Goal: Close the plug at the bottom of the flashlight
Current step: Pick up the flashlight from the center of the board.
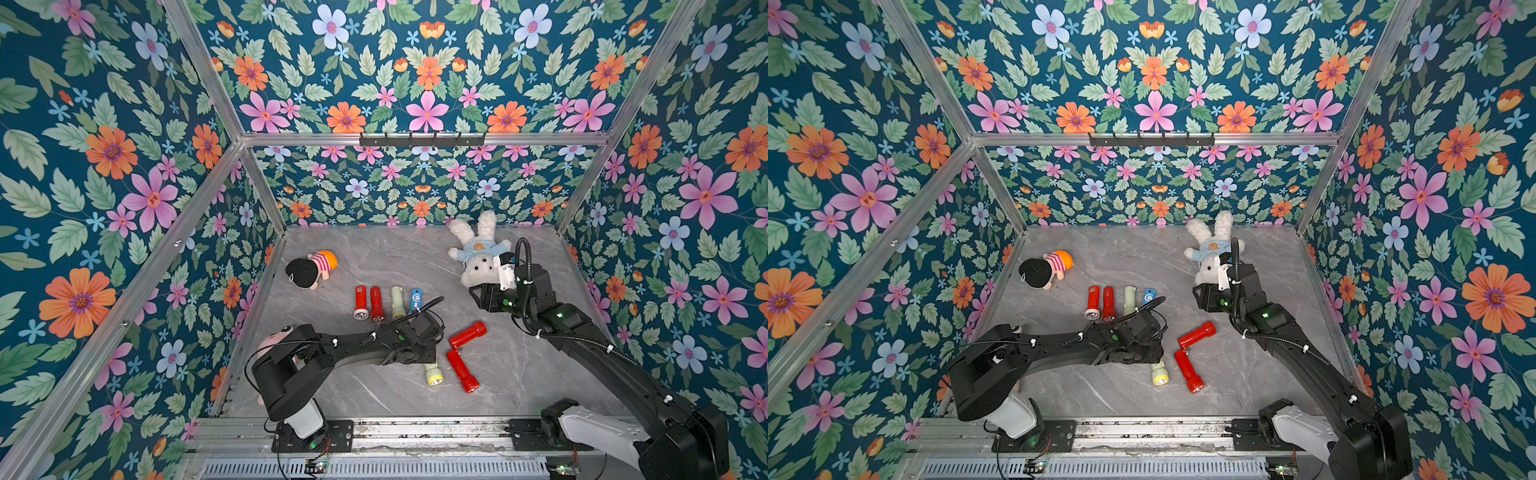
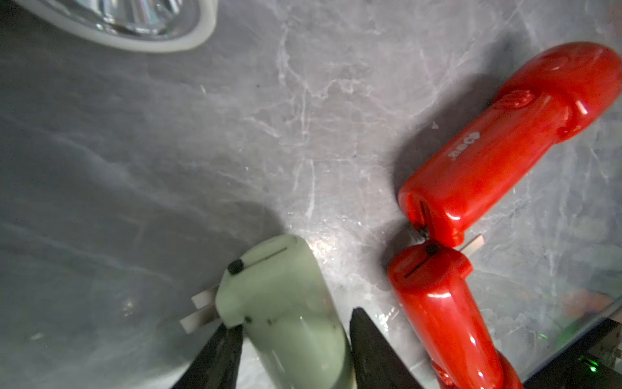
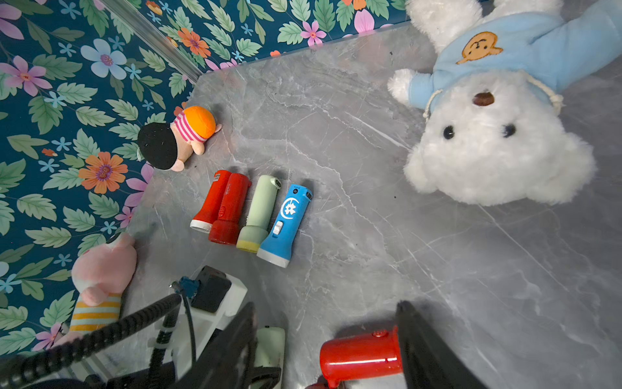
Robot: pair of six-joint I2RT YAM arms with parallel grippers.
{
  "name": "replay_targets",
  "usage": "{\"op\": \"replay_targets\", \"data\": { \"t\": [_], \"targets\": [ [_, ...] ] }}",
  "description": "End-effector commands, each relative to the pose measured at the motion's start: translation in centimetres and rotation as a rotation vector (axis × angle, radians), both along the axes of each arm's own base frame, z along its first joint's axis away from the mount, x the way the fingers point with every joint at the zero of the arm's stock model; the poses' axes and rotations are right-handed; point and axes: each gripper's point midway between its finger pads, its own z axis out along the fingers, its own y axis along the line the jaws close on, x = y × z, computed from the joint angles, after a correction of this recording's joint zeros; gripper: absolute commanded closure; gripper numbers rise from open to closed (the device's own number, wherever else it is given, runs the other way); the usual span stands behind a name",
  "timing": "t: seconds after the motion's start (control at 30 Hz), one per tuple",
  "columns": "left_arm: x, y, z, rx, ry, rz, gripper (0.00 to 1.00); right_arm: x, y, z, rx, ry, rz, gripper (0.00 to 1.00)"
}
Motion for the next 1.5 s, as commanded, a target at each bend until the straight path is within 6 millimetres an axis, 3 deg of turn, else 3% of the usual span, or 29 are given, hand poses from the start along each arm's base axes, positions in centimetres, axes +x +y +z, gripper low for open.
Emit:
{"op": "replay_targets", "data": {
  "t": [0.0,0.27,0.4,0.5,0.63,0.83,1.0,1.13,1.27,1.47],
  "targets": [
    [0.2,-0.2,0.0,0.01,-0.008,-0.001,0.46,0.0,-0.3,-0.1,-0.011,-0.007,-0.012,0.33],
    [0.0,-0.1,-2.0,0.055,0.026,-0.016,0.51,0.0,-0.4,-0.7,-0.023,0.001,-0.013,0.32],
    [0.2,-0.3,-1.5,0.051,0.012,-0.024,0.56,0.0,-0.5,-0.8,-0.024,0.001,-0.016,0.31],
    [0.8,-0.1,-0.2,0.054,-0.037,-0.029,0.69,0.1,-0.6,-0.8,-0.024,0.003,-0.02,0.31],
    [2.2,0.4,2.9,0.053,-0.171,-0.052,1.0,0.2,-0.4,-0.9,-0.017,0.008,-0.019,0.31],
    [4.5,1.7,9.4,0.023,-0.449,-0.071,1.0,0.3,-0.3,-1.0,-0.007,0.016,-0.019,0.31],
    [4.8,2.5,14.9,-0.095,-0.697,-0.114,1.0,0.3,-0.2,-0.7,0.001,0.012,-0.021,0.32],
    [4.0,3.6,19.2,-0.204,-0.908,-0.149,1.0,0.3,0.1,0.0,0.023,-0.008,-0.005,0.35],
    [1.9,4.7,22.5,-0.323,-1.088,-0.221,1.0,0.0,1.3,1.0,0.077,-0.042,0.059,0.36],
    [-0.3,5.5,24.8,-0.39,-1.224,-0.317,1.0,-1.2,5.0,3.9,0.232,-0.1,0.267,0.36]
  ]
}}
